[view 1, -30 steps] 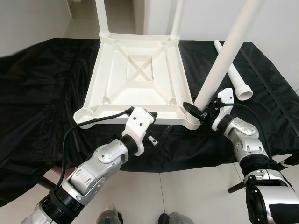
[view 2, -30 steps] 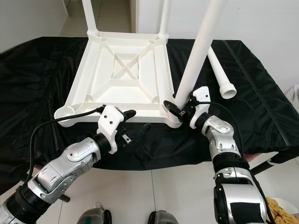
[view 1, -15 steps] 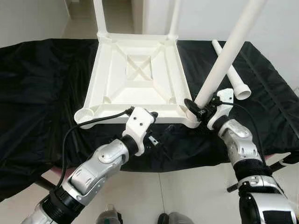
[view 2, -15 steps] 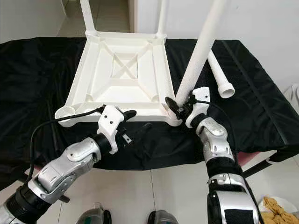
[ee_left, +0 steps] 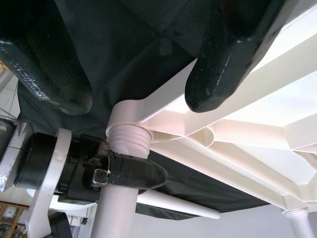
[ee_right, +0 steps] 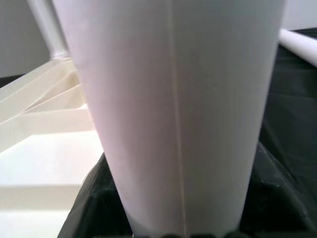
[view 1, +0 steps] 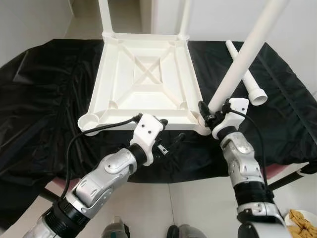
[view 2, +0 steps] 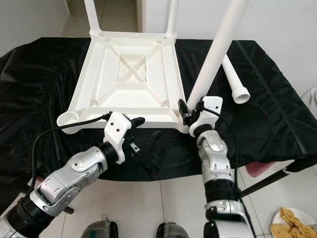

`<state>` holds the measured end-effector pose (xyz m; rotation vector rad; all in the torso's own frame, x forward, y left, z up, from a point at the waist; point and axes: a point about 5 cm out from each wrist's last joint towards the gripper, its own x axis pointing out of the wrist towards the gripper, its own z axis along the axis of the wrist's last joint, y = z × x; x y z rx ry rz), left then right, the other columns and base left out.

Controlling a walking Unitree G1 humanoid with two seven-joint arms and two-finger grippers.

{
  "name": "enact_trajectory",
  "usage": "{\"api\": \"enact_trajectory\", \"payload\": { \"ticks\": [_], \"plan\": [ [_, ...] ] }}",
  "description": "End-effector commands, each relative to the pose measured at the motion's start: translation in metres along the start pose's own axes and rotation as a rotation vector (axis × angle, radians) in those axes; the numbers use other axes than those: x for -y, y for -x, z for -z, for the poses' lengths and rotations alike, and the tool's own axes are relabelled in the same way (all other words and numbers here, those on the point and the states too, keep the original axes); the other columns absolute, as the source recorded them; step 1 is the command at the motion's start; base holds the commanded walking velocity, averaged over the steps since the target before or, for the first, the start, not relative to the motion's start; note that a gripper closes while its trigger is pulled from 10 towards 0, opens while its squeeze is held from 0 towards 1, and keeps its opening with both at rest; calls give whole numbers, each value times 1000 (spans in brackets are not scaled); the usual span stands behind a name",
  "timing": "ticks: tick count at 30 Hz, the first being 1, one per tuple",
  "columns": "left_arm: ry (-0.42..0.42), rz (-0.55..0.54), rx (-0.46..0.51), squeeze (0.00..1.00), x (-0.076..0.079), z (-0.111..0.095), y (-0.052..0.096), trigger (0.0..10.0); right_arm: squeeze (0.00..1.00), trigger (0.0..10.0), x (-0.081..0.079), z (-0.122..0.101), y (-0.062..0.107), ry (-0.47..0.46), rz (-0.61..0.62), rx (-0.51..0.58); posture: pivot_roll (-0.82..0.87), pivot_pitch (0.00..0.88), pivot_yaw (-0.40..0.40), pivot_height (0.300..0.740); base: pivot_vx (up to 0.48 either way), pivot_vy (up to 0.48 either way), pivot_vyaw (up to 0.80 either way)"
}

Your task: Building children table

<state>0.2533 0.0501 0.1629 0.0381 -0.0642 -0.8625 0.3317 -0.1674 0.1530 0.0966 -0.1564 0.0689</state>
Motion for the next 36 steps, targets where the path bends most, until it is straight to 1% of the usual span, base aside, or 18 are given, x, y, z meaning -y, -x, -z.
{"api": "enact_trajectory", "payload": {
  "ticks": [1,2,4,5,6,8,11,13,18,23,24,25,26,27,29,33,35,36],
  "plan": [
    [-3,250,-8,0,15,1,2,10000,0,10000,11,-7,3,-59,160,26,18,70,-16,740,0,0,0],
    [-3,251,-8,0,15,1,2,10000,0,10000,11,-6,5,-54,218,8,18,69,-17,740,0,0,0],
    [-3,251,-8,0,15,1,2,10000,0,10000,11,-6,5,-54,218,8,18,69,-17,740,0,0,0],
    [-3,252,-7,0,15,1,2,10000,0,10000,12,-3,6,-44,262,-11,18,69,-17,740,0,0,0],
    [-3,252,-7,0,15,1,2,10000,0,10000,12,-3,6,-44,262,-11,18,69,-17,740,0,0,0],
    [-3,253,-6,0,15,1,2,10000,0,10000,14,9,12,-29,370,-76,21,61,-22,740,0,0,0],
    [-3,253,-6,0,15,1,2,10000,0,10000,14,9,12,-29,370,-76,21,61,-22,740,0,0,0],
    [2,254,-5,0,16,2,2,10000,0,10000,13,15,15,-25,443,-110,20,59,-24,740,0,0,0],
    [9,255,-6,0,17,2,1,10000,0,10000,6,17,16,-15,447,-125,19,55,-27,740,0,0,0],
    [12,255,-5,0,18,2,1,10000,0,10000,6,15,17,-6,453,-131,18,51,-29,740,0,0,0],
    [13,255,-5,0,18,2,1,10000,800,10000,6,14,17,-3,445,-132,19,50,-30,740,0,0,0],
    [15,255,-5,0,18,2,1,10000,800,10000,6,14,17,-1,438,-132,18,49,-31,740,0,0,0],
    [16,254,-5,0,18,3,0,10000,1000,10000,4,15,16,-9,411,-137,18,46,-32,740,0,0,0],
    [16,254,-5,0,18,3,0,10000,1000,10000,4,15,16,-9,411,-137,18,46,-32,740,0,0,0],
    [16,253,-4,0,18,2,0,10000,1000,10000,3,15,15,-5,352,-126,17,43,-34,740,0,0,0],
    [17,253,-3,0,18,3,0,10000,1000,10000,4,14,15,-3,335,-114,18,42,-34,740,0,0,0],
    [18,252,-2,0,18,2,-1,10000,1000,10000,4,13,12,-11,227,-106,17,40,-36,740,0,0,0],
    [18,252,-2,0,18,2,-1,10000,1000,10000,4,13,12,-11,227,-106,17,40,-36,740,0,0,0]
  ]
}}
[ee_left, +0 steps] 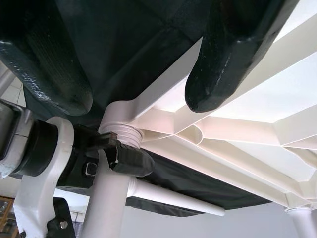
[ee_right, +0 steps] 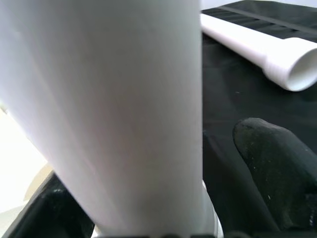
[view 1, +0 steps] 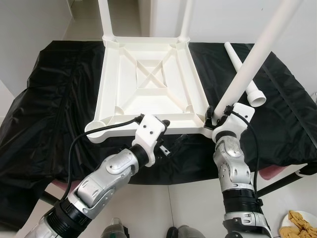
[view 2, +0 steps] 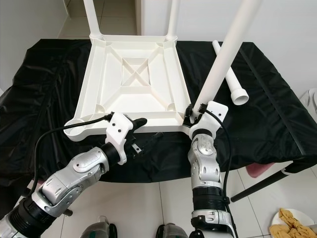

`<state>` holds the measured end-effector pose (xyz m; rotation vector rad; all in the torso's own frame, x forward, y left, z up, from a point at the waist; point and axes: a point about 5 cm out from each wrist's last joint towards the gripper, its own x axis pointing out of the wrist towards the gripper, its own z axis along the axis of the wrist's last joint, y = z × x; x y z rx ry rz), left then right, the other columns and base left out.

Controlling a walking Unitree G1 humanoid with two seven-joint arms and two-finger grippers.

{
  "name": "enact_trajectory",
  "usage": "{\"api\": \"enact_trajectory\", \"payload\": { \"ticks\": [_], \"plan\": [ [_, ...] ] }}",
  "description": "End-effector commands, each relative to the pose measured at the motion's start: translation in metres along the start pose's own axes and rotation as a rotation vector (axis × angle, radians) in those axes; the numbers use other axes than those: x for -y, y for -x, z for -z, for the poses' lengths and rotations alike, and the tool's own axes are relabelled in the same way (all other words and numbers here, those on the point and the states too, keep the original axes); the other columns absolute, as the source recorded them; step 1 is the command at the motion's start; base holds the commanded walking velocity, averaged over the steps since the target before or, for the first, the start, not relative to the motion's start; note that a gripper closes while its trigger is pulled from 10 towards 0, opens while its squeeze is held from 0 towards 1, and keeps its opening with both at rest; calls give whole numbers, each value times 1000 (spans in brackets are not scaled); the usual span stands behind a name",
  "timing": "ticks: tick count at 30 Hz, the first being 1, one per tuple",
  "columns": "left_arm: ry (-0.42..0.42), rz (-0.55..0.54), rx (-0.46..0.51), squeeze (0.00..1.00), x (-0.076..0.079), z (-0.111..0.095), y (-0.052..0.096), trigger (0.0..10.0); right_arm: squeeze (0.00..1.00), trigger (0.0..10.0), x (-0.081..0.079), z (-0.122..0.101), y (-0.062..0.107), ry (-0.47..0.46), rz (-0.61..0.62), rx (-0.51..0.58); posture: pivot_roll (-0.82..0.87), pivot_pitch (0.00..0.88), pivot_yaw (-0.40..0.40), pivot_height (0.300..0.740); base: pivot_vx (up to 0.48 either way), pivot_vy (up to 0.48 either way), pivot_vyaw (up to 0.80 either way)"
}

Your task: Building children table

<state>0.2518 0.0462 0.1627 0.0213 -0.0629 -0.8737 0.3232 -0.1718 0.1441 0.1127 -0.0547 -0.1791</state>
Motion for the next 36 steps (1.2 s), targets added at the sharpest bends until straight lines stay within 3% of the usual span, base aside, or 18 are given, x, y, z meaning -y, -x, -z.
{"api": "enact_trajectory", "payload": {
  "ticks": [1,2,3,4,5,6,9,15,31,32,33,34,35,36],
  "plan": [
    [3,240,-9,0,14,3,1,10000,1000,10000,-1,5,1,-34,-120,-27,15,39,-36,740,0,0,0],
    [3,240,-9,0,14,3,1,10000,1000,10000,-1,5,1,-34,-120,-27,15,39,-36,740,0,0,0],
    [1,240,-7,0,14,2,1,10000,706,10000,-3,5,1,-40,-203,-38,15,38,-36,740,0,0,0],
    [1,240,-7,0,14,2,1,10000,706,10000,-3,5,1,-40,-203,-38,15,38,-36,740,0,0,0],
    [0,239,-7,0,14,2,0,10000,0,10000,-5,4,1,-46,-276,-40,14,38,-36,740,0,0,0],
    [0,239,-7,0,14,2,0,10000,0,10000,-5,4,1,-46,-276,-40,14,38,-36,740,0,0,0],
    [-1,239,-4,0,14,2,0,10000,0,10000,1,-1,3,1,-484,-16,12,38,-36,740,0,0,0],
    [-2,236,-4,0,12,1,-1,10000,0,10000,16,-5,1,73,-640,-9,14,47,-32,740,0,0,0],
    [-8,227,-3,0,10,0,1,10000,0,10000,40,-10,-5,151,-788,-44,25,63,-24,740,0,0,0],
    [-8,228,-3,0,10,0,1,10000,0,9294,40,-10,-5,152,-791,-44,25,63,-23,740,0,0,0],
    [-8,228,-3,0,10,0,1,10000,0,9294,41,-10,-5,152,-798,-43,25,63,-23,740,0,0,0],
    [-7,228,-2,0,10,-1,1,10000,0,2824,41,-10,-6,157,-800,-38,25,66,-22,740,0,0,0],
    [-7,228,-2,0,10,-1,1,10000,0,2824,41,-10,-6,157,-800,-38,25,66,-22,740,0,0,0],
    [-5,229,-2,0,11,-1,1,10000,0,0,41,-10,-6,157,-805,-34,25,66,-22,740,0,0,0]
  ]
}}
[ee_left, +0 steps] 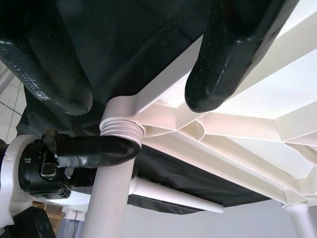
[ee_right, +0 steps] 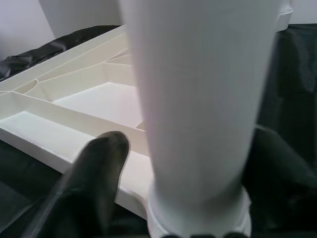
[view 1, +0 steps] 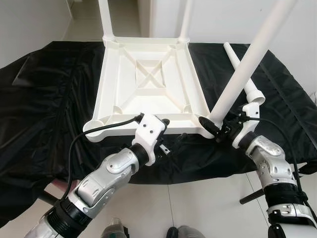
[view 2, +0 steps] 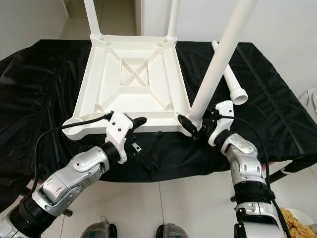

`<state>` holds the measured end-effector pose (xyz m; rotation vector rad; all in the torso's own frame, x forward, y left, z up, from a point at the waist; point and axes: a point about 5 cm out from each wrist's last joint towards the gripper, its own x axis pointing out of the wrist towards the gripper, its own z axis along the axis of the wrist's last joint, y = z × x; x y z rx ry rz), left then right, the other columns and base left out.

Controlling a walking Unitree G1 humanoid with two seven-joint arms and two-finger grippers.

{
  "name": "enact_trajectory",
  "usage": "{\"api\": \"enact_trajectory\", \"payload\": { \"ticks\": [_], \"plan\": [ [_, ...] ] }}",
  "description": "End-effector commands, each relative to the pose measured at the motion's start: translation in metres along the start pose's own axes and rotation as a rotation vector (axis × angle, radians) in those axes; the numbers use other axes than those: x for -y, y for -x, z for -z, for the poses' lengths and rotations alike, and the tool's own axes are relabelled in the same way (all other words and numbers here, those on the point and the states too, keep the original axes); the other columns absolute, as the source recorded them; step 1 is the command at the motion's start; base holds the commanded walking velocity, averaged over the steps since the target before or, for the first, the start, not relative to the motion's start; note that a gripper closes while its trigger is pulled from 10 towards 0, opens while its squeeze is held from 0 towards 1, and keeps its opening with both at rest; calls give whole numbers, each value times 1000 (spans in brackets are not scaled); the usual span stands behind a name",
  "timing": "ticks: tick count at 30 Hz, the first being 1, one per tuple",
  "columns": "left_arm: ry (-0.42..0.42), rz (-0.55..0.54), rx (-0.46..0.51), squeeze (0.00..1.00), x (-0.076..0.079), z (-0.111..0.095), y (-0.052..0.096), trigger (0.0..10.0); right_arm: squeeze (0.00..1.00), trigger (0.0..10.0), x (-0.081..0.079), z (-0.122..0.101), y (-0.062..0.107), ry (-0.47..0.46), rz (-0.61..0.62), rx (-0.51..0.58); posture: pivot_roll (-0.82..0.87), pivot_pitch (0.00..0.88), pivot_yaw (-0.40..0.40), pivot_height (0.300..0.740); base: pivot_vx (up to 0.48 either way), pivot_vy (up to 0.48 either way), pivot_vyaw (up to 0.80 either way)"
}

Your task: Building children table

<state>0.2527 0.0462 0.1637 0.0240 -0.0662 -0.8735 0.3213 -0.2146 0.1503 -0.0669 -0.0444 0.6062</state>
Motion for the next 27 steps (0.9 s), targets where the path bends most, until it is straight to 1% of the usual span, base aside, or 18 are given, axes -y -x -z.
{"api": "enact_trajectory", "payload": {
  "ticks": [1,10,11,12,15,18,19,20,21,23,24,26,27],
  "plan": [
    [0,229,-3,0,12,0,2,10000,0,0,0,1,0,3,-18,7,25,67,-22,740,0,0,0],
    [0,230,-4,0,12,0,2,10000,0,0,-1,5,-1,-4,-36,10,26,67,-20,740,0,0,0],
    [0,231,-3,0,12,0,2,10000,0,10000,-1,5,-2,-12,-21,8,25,69,-20,740,0,0,0],
    [0,231,-3,0,12,0,2,10000,0,10000,-1,5,-2,-12,-21,8,25,69,-20,740,0,0,0],
    [2,233,-3,0,13,0,2,10000,0,10000,-1,3,-5,-48,42,29,25,71,-21,740,0,0,0],
    [2,233,-2,0,13,0,2,10000,0,10000,-1,3,-6,-56,64,35,24,72,-22,740,0,0,0],
    [3,233,-2,0,13,0,2,10000,0,10000,0,3,-7,-55,95,36,24,72,-22,740,0,0,0],
    [5,233,-2,0,13,0,2,10000,0,10000,0,5,-8,-53,152,28,22,74,-23,740,0,0,0],
    [5,233,-2,0,13,0,2,10000,0,10000,0,5,-8,-53,152,28,22,74,-23,740,0,0,0],
    [8,233,-1,0,14,0,2,10000,0,10000,1,7,-10,-59,255,18,22,75,-25,740,0,0,0],
    [8,233,-1,0,14,0,2,10000,0,10000,1,7,-10,-59,255,18,22,75,-25,740,0,0,0],
    [10,233,-1,0,14,0,2,10000,0,10000,2,7,-12,-82,343,19,21,74,-26,740,0,0,0],
    [10,233,-1,0,14,0,2,10000,0,10000,2,7,-12,-82,343,19,21,74,-26,740,0,0,0]
  ]
}}
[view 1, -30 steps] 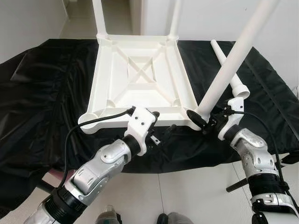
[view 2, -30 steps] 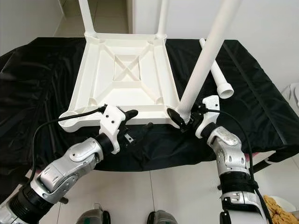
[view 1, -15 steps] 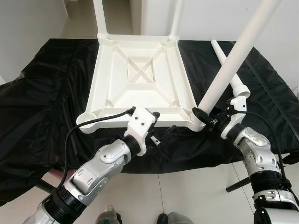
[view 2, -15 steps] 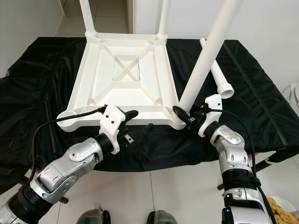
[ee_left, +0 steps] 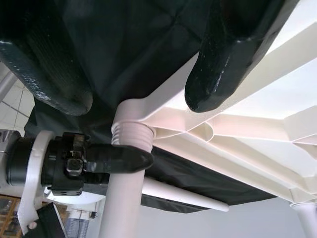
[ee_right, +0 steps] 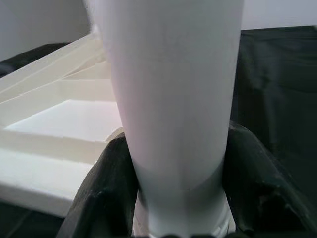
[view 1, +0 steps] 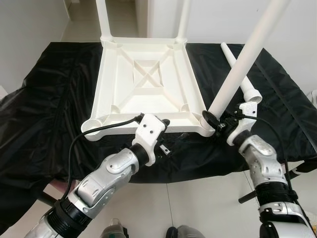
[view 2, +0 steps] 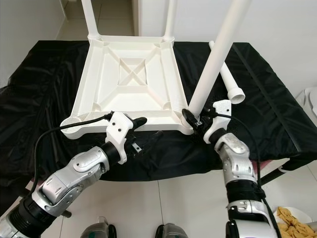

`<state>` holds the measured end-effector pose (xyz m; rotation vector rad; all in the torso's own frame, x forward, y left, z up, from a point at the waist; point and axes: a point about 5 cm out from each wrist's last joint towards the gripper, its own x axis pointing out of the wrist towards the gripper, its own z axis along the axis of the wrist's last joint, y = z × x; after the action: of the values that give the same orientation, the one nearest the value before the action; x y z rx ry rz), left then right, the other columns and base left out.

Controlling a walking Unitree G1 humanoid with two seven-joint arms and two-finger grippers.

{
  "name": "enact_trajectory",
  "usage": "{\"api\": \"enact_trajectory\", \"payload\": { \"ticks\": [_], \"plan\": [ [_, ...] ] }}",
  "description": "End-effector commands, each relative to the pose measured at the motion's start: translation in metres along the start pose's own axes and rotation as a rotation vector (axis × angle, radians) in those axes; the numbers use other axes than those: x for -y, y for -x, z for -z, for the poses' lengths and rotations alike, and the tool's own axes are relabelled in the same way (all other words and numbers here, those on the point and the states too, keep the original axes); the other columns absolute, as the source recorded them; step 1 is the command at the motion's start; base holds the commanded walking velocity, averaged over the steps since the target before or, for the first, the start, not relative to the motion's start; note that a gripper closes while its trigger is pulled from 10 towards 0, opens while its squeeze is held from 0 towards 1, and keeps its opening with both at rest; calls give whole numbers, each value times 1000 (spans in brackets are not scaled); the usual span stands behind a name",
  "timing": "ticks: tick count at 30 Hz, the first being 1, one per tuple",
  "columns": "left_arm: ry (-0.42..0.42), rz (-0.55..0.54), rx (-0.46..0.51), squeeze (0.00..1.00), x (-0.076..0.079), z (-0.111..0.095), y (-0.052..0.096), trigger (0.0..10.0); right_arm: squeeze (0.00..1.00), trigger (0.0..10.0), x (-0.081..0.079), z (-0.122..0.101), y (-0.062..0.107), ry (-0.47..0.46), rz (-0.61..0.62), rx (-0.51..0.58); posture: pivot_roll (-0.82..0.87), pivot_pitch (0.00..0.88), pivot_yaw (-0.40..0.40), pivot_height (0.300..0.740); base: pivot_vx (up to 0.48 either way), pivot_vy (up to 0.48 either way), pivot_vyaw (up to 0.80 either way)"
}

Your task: Building children table

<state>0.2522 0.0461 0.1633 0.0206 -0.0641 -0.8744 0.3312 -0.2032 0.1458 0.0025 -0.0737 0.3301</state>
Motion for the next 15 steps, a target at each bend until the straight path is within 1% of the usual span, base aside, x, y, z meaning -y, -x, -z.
{"api": "enact_trajectory", "payload": {
  "ticks": [1,4,7,8,9,10,11,15],
  "plan": [
    [6,233,-1,0,14,0,2,10000,0,10000,5,0,-1,-29,95,-16,21,74,-26,740,0,0,0],
    [9,235,-1,0,14,0,1,10000,0,10000,-1,-2,-5,-86,202,-5,20,70,-29,740,0,0,0],
    [9,236,-1,0,14,0,1,10000,0,10000,-3,-3,-5,-96,230,-4,20,70,-30,740,0,0,0],
    [9,236,0,0,14,0,1,10000,0,10000,-4,-2,-6,-104,267,-10,19,67,-30,740,0,0,0],
    [9,236,0,0,14,0,1,10000,0,10000,-4,-2,-6,-104,267,-10,19,67,-30,740,0,0,0],
    [9,237,0,0,15,0,1,10000,0,10000,-6,-2,-6,-101,321,-20,18,65,-31,740,0,0,0],
    [9,237,0,0,15,0,1,10000,0,10000,-6,-2,-6,-101,321,-20,18,65,-31,740,0,0,0],
    [10,242,1,0,15,1,0,10000,0,10000,-9,3,-4,-88,516,-49,16,60,-33,740,0,0,0]
  ]
}}
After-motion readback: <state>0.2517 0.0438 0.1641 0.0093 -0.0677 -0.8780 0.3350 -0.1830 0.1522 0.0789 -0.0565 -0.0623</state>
